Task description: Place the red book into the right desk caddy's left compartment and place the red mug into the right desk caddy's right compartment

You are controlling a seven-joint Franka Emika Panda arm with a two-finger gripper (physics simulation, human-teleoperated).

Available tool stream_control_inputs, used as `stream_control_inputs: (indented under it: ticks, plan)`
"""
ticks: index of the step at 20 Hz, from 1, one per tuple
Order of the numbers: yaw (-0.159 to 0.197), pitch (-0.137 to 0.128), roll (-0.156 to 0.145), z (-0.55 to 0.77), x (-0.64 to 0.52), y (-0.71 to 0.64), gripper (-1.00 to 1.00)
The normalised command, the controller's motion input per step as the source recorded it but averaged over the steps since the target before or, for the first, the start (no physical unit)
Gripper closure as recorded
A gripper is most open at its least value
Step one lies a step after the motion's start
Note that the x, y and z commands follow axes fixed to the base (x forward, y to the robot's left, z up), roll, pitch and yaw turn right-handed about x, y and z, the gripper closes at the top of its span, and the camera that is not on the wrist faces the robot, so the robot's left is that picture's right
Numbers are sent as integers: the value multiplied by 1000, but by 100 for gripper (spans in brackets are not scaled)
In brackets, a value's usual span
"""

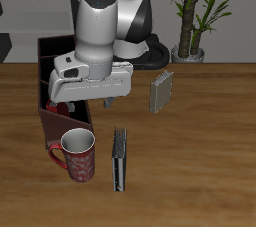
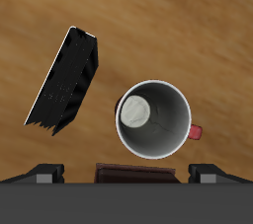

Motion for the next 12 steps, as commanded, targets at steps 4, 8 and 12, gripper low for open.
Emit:
stream_control_inputs:
  ticks: [4, 8, 12]
  plan:
    - [36, -4, -35, -111, -32, -178, -100]
    - [38, -4, -18, -105, 30, 38, -100]
    - [64, 1, -23, -158, -13, 75, -100]
